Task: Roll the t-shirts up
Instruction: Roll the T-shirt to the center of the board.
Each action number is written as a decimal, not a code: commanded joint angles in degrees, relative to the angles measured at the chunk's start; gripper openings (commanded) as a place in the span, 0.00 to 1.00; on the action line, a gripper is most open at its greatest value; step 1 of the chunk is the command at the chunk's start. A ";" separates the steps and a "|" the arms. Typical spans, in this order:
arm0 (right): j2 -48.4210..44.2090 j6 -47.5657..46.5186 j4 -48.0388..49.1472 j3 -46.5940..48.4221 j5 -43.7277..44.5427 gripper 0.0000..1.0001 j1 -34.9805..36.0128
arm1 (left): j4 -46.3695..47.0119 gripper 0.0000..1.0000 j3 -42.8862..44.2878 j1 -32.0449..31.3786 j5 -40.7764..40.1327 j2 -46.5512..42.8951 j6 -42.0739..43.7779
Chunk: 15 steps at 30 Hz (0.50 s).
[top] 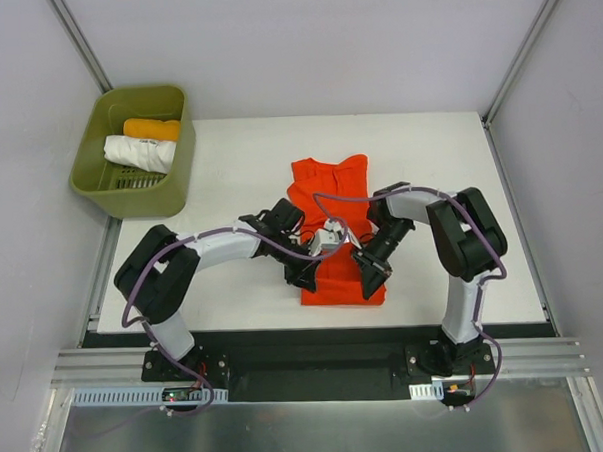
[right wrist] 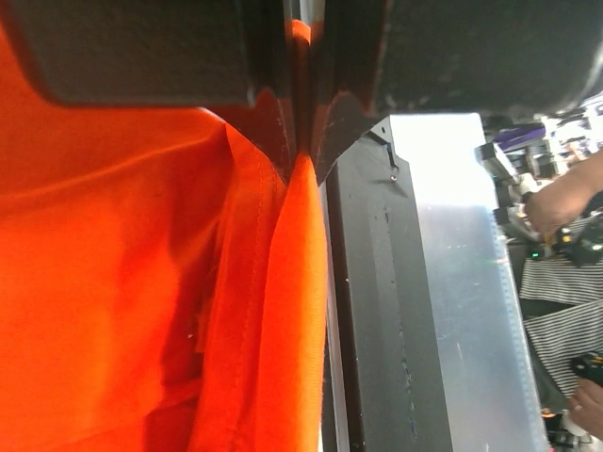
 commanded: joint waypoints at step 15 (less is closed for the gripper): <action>13.24 2.47 -10.24 11.30 2.20 0.01 0.05 | -9.05 0.08 5.07 1.70 -1.45 4.95 -4.21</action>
